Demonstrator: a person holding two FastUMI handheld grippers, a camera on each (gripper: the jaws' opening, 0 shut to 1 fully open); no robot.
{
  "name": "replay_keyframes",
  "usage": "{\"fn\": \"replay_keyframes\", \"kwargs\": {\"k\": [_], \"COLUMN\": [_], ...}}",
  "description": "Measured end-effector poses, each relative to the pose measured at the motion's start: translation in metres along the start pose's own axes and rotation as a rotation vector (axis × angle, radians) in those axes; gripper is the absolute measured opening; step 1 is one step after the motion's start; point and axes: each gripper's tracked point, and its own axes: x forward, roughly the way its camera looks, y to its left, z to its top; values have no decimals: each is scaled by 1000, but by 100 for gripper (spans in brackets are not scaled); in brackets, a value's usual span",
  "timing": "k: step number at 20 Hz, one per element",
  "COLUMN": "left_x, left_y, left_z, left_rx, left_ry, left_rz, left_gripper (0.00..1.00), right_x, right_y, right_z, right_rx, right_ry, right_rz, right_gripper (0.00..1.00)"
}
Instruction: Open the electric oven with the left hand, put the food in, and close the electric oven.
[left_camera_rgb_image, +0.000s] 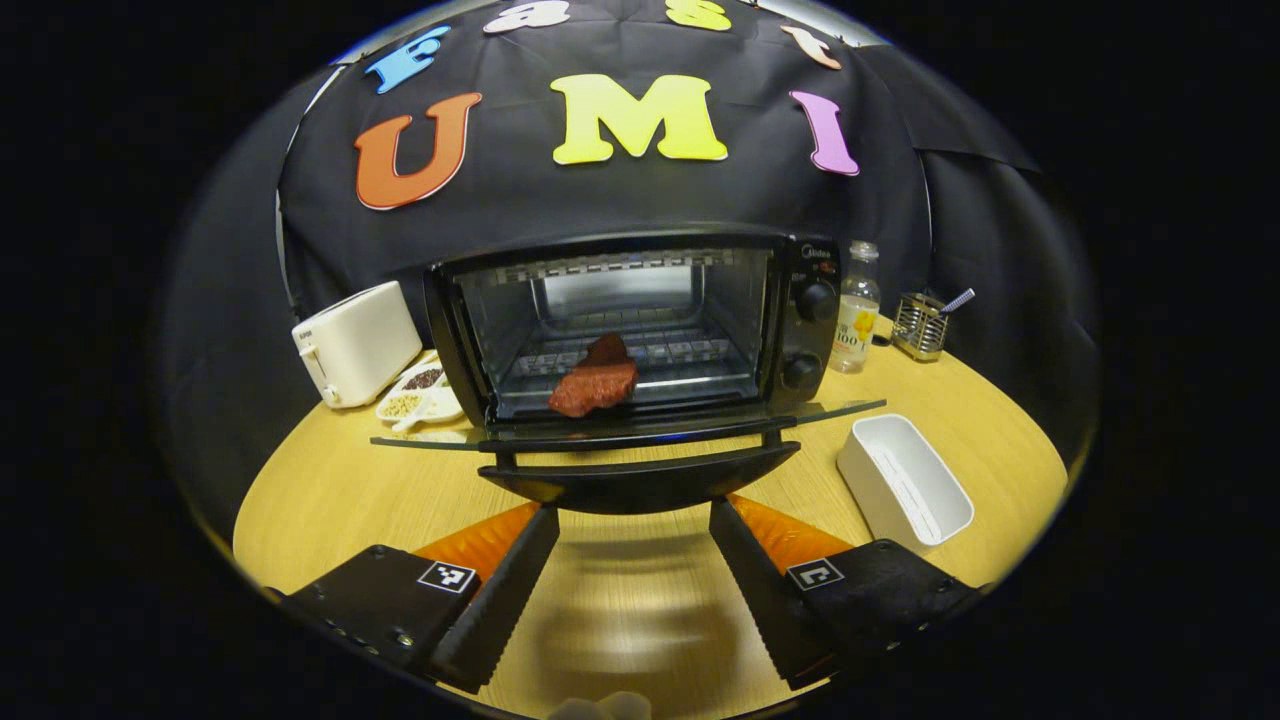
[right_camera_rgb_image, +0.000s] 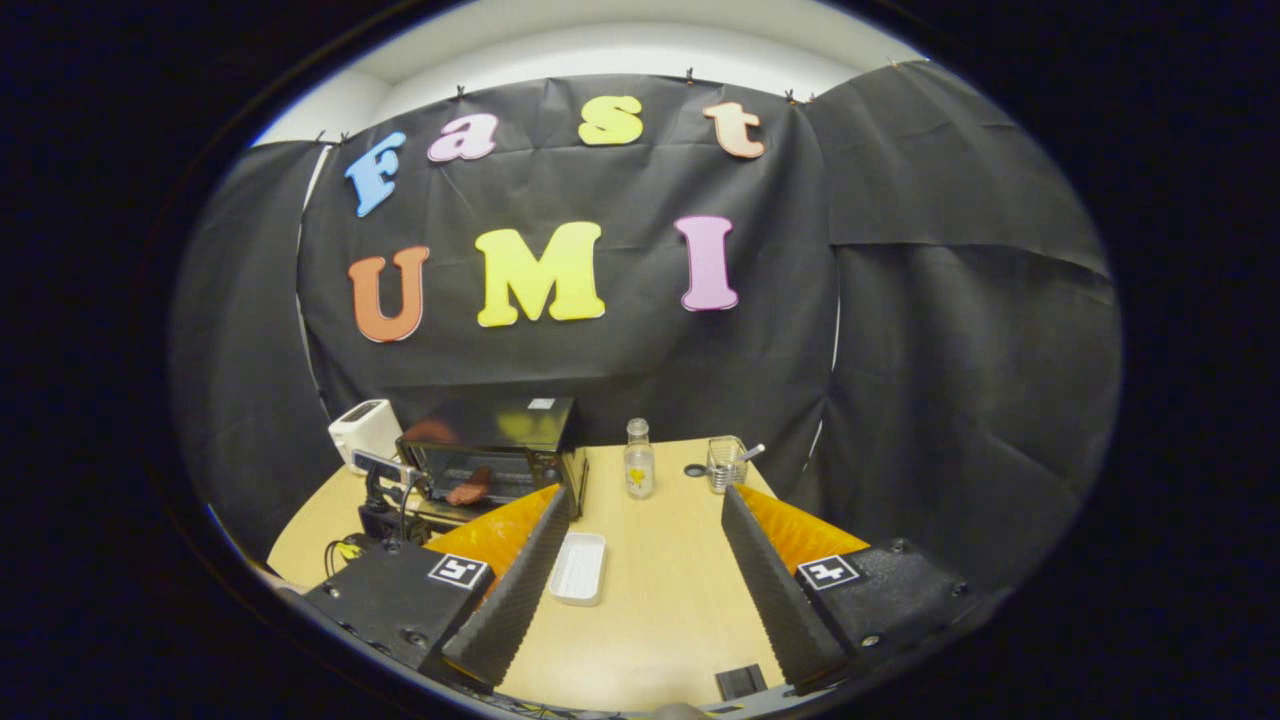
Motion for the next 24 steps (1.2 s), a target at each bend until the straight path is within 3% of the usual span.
{"fn": "replay_keyframes", "kwargs": {"k": [5, 11, 20, 24], "left_x": [13, 7, 29, 18], "left_y": [12, 12, 19, 25], "left_z": [48, 42, 93, 88], "left_rx": [-15, -22, -7, -31], "left_ry": [-63, -61, -136, -141], "left_rz": [6, -3, 10, 10], "left_gripper": [97, 97, 97, 97], "right_x": [0, -4, -17, -20], "right_y": [4, 10, 6, -1], "right_z": [1, 3, 5, 6], "right_rx": [-6, -19, -43, -47], "right_ry": [-5, -5, -5, -11], "right_rz": [7, 21, 12, -5], "right_gripper": [98, 98, 98, 98]}}
